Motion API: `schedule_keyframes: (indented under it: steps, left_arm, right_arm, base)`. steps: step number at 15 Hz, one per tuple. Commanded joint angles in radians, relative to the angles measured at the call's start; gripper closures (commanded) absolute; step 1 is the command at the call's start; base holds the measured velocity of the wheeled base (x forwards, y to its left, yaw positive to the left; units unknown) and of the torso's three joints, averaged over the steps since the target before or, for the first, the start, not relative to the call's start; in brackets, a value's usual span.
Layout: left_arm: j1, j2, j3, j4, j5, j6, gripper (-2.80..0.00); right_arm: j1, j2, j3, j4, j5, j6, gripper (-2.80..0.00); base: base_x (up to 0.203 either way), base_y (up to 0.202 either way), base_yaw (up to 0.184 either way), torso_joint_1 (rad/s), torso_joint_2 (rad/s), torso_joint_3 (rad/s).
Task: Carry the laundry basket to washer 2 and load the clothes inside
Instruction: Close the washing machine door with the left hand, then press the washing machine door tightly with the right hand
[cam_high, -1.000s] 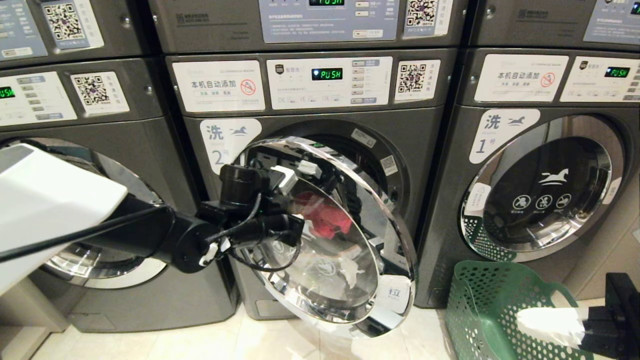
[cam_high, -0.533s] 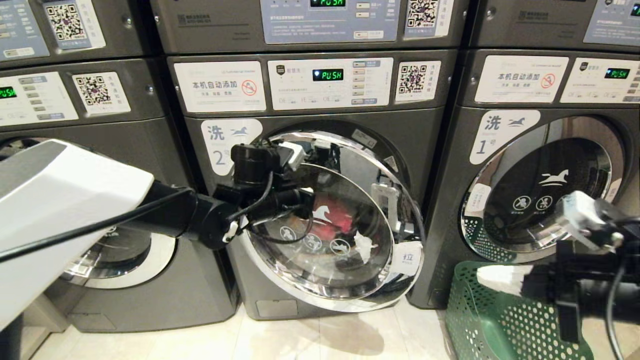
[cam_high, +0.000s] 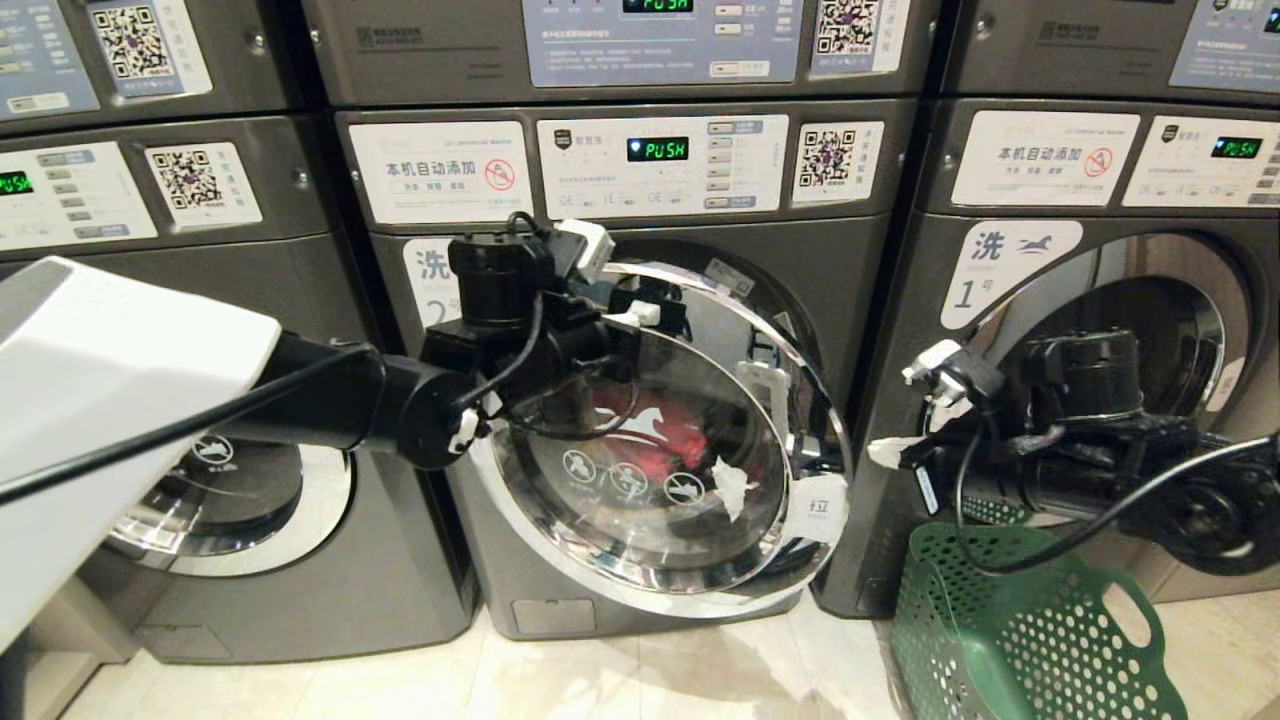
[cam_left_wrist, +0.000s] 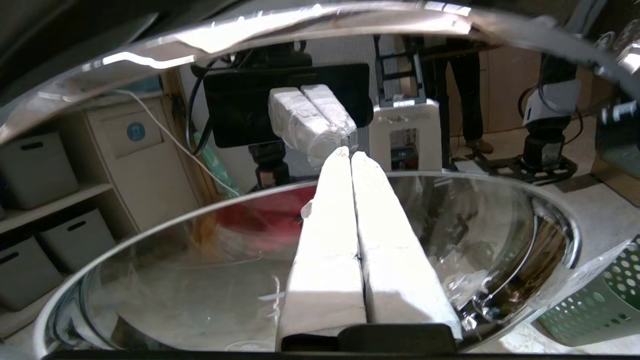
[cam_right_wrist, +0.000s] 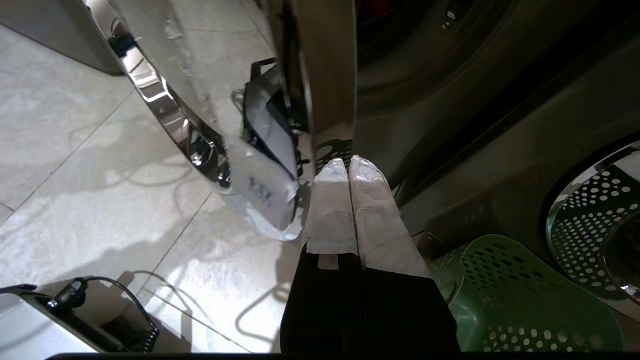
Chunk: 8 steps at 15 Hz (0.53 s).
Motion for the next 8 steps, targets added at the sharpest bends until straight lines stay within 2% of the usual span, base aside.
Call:
schedule_keyframes:
  steps: [1, 4, 8]
  left_arm:
    - [0.001, -0.015, -0.005, -0.002, -0.002, 0.000, 0.00]
    - [0.003, 0.020, -0.016, -0.002, -0.004, -0.001, 0.00]
    - [0.005, 0.096, -0.074, -0.002, -0.005, -0.001, 0.00]
  right_arm:
    - [-0.002, 0.120, -0.054, -0.006, 0.000, -0.002, 0.00]
    - [-0.003, 0.146, -0.069, -0.008, 0.009, 0.000, 0.00]
    - [-0.002, 0.050, -0.035, -0.001, 0.041, 0.015, 0.00]
  base:
    - [0.000, 0.000, 0.000, 0.000, 0.00, 0.000]
    - [0.000, 0.000, 0.000, 0.000, 0.00, 0.000]
    - [0.000, 0.000, 0.000, 0.000, 0.00, 0.000]
